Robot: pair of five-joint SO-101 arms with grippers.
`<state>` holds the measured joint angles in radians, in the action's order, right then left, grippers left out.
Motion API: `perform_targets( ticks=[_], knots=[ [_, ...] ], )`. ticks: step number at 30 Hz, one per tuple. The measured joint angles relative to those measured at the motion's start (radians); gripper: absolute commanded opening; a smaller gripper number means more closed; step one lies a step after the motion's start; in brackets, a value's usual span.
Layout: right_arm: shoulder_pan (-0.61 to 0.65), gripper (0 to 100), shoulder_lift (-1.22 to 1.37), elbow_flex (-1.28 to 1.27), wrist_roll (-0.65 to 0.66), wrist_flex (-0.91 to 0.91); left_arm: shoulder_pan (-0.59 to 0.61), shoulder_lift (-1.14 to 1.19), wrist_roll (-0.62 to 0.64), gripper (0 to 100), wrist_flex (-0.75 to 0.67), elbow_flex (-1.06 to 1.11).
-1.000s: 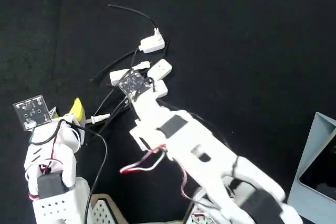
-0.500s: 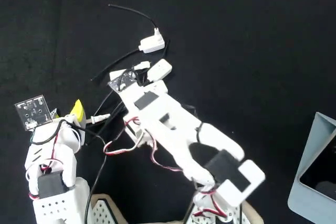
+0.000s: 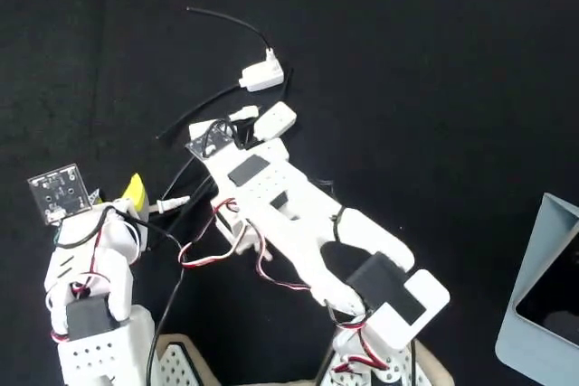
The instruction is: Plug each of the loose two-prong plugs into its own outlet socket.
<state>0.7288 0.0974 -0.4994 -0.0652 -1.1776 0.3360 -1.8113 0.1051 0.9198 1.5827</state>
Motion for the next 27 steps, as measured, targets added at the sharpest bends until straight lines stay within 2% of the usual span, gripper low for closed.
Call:
perform_targets(
  ticks=[7, 12, 17, 22, 27],
  knots=[
    [0.0, 1.1, -0.089, 0.0, 0.021, -0.051, 0.0, 0.0, 0.0, 22, 0.0, 0.0],
    [0.006, 1.1, -0.328, -0.009, 0.035, -0.061, 0.0, 0.0, 0.0, 22, 0.0, 0.0],
    [0.078, 1.1, -0.592, -0.103, 0.037, -0.043, -0.006, 0.0, 0.0, 22, 0.0, -0.021],
    [0.126, 1.1, -0.838, -0.261, 0.037, 0.071, -0.11, 0.0, 0.003, 22, 0.0, -0.072],
    [0.132, 1.1, -1.028, -0.382, 0.037, 0.13, -0.216, 0.0, 0.063, 22, 0.0, -0.133]
  ],
)
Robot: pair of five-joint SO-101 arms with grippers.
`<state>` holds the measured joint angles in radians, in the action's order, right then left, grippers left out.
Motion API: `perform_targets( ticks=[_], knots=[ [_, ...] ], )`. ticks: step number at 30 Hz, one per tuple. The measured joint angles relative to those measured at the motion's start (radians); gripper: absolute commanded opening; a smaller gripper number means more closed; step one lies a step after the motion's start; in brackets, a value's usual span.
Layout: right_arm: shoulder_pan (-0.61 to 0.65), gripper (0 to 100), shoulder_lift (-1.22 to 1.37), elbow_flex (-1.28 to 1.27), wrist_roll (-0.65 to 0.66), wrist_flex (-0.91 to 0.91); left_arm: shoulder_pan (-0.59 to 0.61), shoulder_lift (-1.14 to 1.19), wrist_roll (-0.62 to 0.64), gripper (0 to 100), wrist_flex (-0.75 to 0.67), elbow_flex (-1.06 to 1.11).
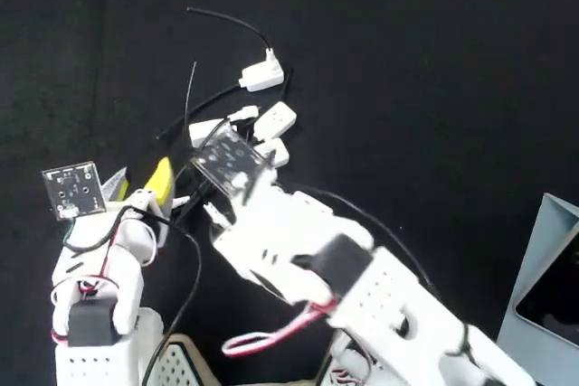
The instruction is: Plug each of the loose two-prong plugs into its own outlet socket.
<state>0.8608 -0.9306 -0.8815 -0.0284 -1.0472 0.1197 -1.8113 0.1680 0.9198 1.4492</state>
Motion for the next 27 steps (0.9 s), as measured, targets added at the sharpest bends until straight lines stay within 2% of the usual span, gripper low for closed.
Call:
perform_targets(
  ticks=[12, 17, 24, 27],
  knots=[
    [0.0, 1.1, -0.147, -0.098, -0.002, 0.005, -0.285, -0.006, 0.026, 22, 0.0, -0.114],
    [0.0, 1.1, -0.163, -0.098, -0.002, 0.005, -0.39, -0.006, 0.026, 22, 0.064, -0.15],
    [0.0, 1.1, -0.166, -0.098, -0.002, 0.005, -0.423, -0.006, -0.028, 22, 0.123, -0.206],
    [-0.023, 1.1, -0.166, -0.098, 0.0, 0.003, -0.354, -0.006, -0.031, 22, 0.124, -0.206]
  ],
)
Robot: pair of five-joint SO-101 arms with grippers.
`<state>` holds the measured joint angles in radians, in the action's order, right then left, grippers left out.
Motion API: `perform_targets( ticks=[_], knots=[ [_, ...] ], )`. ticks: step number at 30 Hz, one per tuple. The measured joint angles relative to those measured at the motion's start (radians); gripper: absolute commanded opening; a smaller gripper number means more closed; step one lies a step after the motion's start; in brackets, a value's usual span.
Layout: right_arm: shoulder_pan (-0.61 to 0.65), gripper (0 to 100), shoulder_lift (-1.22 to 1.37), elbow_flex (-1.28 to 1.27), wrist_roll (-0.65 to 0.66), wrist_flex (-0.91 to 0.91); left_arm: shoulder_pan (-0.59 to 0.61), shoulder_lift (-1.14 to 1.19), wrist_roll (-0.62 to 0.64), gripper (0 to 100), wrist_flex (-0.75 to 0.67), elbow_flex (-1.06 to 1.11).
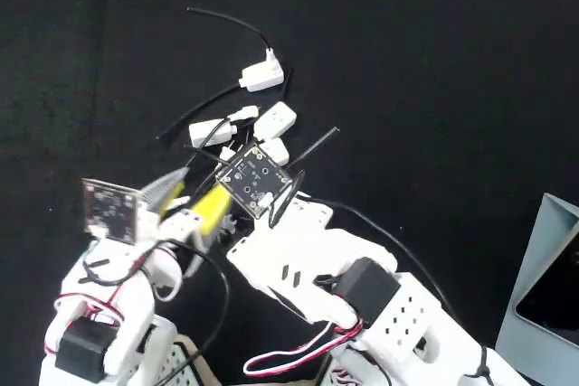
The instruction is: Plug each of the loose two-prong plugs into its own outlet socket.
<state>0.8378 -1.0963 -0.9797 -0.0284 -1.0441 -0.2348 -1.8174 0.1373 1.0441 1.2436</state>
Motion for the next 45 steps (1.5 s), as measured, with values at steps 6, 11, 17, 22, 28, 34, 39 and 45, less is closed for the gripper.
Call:
perform_targets(
  ticks=[6, 11, 17, 22, 28, 34, 39, 45],
  knots=[
    [-0.218, 1.2, 0.0, -0.005, -0.002, -0.003, 0.161, 0.0, -0.069, 22, 0.0, 0.0],
    [-0.414, 1.3, 0.0, -0.014, -0.049, -0.003, 0.176, 0.061, -0.175, 22, 0.0, 0.0],
    [-0.605, 1.3, 0.0, -0.026, -0.054, 0.005, 0.176, 0.325, -0.256, 23, 0.0, -0.057],
    [-0.701, 1.3, 0.0, -0.127, -0.055, 0.098, 0.158, 0.606, -0.367, 23, 0.0, -0.19],
    [-0.806, 1.3, 0.0, -0.166, -0.055, 0.169, 0.006, 0.916, -0.552, 23, 0.0, -0.327],
    [-0.879, 1.3, 0.0, -0.167, -0.055, 0.173, -0.118, 1.174, -0.763, 23, -0.029, -0.428],
    [-0.895, 1.3, 0.0, -0.167, -0.055, 0.173, -0.16, 1.358, -0.885, 23, -0.143, -0.45],
    [-0.895, 1.3, 0.0, -0.167, -0.055, 0.173, -0.201, 1.545, -0.941, 22, -0.299, -0.45]
  ],
)
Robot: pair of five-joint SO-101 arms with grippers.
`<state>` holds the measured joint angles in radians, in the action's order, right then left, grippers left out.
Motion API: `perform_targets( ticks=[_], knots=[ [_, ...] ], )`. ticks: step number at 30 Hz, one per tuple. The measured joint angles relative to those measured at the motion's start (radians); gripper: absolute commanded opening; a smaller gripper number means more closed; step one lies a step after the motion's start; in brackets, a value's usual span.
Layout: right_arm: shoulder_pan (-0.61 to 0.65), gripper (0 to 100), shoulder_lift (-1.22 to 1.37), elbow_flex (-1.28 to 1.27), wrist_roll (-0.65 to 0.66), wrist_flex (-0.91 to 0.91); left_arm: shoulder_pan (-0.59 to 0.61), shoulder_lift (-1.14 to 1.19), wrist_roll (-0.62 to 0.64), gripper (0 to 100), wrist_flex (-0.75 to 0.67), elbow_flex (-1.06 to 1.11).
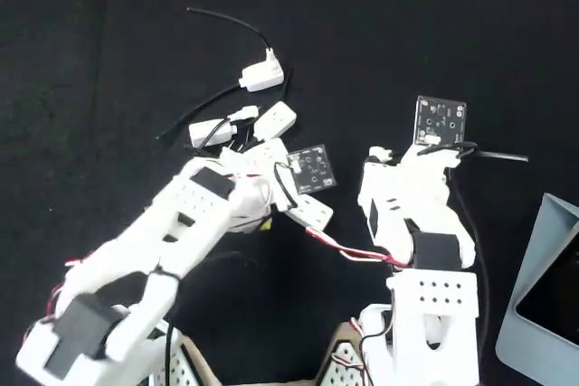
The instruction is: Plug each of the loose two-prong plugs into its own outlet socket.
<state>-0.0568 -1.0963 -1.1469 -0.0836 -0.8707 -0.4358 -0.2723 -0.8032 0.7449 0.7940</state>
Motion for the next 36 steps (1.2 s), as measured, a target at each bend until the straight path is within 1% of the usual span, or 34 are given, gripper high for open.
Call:
perform_targets(
  ticks=[7, 19, 24, 25, 27, 29, 30, 32, 34, 36],
  knots=[
    [0.002, 1.3, 0.0, 0.0, 0.0, 0.0, -0.003, 0.16, -0.003, 22, -0.203, 0.0],
    [0.002, 1.3, 0.0, 0.0, 0.0, 0.0, -0.008, 0.273, -0.006, 22, -0.376, -0.002],
    [0.002, 1.3, 0.0, 0.0, 0.0, 0.0, -0.009, 0.29, -0.008, 22, -0.385, -0.018],
    [0.002, 1.3, 0.0, 0.0, 0.0, 0.0, -0.012, 0.307, -0.008, 20, -0.385, -0.018],
    [0.002, 1.3, 0.0, 0.0, 0.0, 0.0, -0.014, 0.339, -0.008, 14, -0.385, -0.018],
    [0.002, 1.3, 0.0, 0.0, 0.0, 0.0, -0.02, 0.361, -0.008, 5, -0.385, -0.034],
    [0.002, 1.3, 0.0, 0.0, 0.0, 0.0, -0.025, 0.365, -0.008, 2, -0.385, -0.037],
    [0.002, 1.3, 0.0, 0.0, 0.0, 0.0, -0.028, 0.367, -0.008, 5, -0.371, -0.038],
    [0.002, 1.3, 0.0, 0.0, 0.0, 0.0, -0.035, 0.365, -0.008, 3, -0.327, -0.052],
    [0.002, 1.3, 0.0, 0.0, 0.0, 0.0, -0.037, 0.341, -0.009, 3, -0.275, -0.074]
  ],
)
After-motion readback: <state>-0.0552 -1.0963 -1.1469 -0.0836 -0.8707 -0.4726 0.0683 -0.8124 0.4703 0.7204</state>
